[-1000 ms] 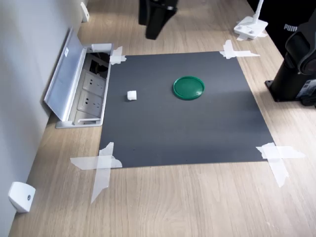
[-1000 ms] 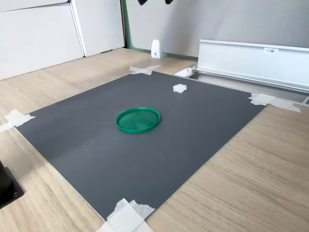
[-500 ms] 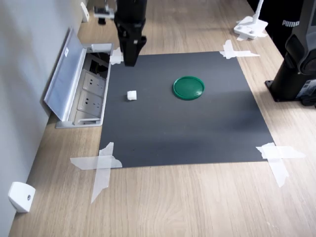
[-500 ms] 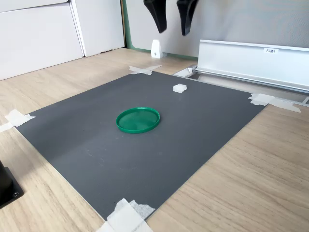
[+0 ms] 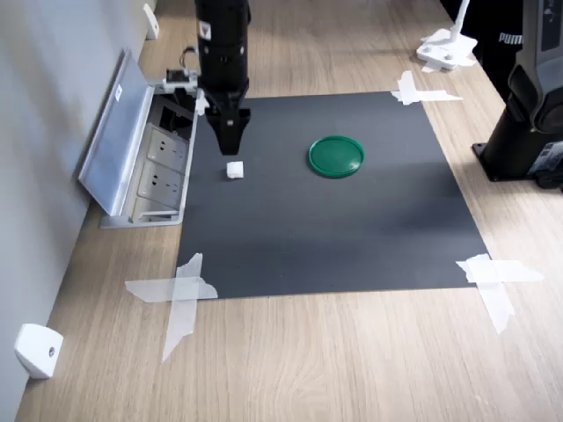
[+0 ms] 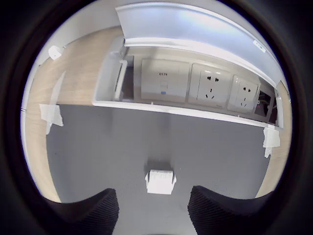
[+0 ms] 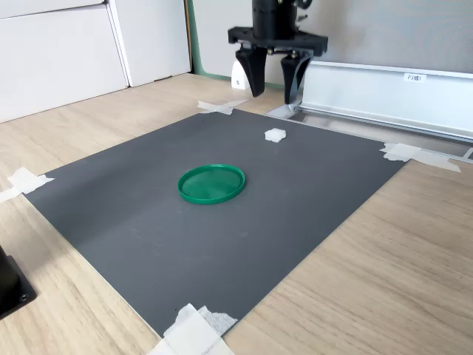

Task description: Grasp a white terminal and put it on the green lid.

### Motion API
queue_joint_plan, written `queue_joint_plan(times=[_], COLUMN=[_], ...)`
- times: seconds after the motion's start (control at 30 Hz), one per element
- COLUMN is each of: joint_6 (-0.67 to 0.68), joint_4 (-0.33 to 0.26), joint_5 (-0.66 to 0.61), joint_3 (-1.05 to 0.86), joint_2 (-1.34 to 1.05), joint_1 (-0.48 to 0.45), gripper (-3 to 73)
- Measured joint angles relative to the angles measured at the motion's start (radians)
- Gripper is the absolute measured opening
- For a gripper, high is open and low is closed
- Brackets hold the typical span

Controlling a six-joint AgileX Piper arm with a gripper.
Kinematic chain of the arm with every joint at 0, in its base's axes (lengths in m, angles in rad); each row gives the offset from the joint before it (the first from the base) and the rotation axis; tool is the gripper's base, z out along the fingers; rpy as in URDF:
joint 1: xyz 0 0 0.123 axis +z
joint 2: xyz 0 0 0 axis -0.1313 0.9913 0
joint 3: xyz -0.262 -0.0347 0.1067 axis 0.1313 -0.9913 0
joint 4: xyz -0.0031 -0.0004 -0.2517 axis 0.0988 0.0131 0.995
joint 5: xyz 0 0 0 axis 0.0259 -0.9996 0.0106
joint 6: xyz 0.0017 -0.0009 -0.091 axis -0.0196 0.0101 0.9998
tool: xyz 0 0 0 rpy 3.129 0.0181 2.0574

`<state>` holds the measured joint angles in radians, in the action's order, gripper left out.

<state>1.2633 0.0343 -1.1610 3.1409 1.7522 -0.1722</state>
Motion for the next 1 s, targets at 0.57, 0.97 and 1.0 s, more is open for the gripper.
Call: queue_joint_plan(times=[0.57,0.97,1.0], joint_6=[-0.007,-0.008,-0.008], joint_4=[0.001,0.028,0.028], joint_5=[0.025,0.033,0.033], joint_3=[0.003,0.003,0.003], joint_2=[0.088,0.117,0.117], joint_1=[0.000,0.000,0.000], gripper=[60.9,60.9,60.9])
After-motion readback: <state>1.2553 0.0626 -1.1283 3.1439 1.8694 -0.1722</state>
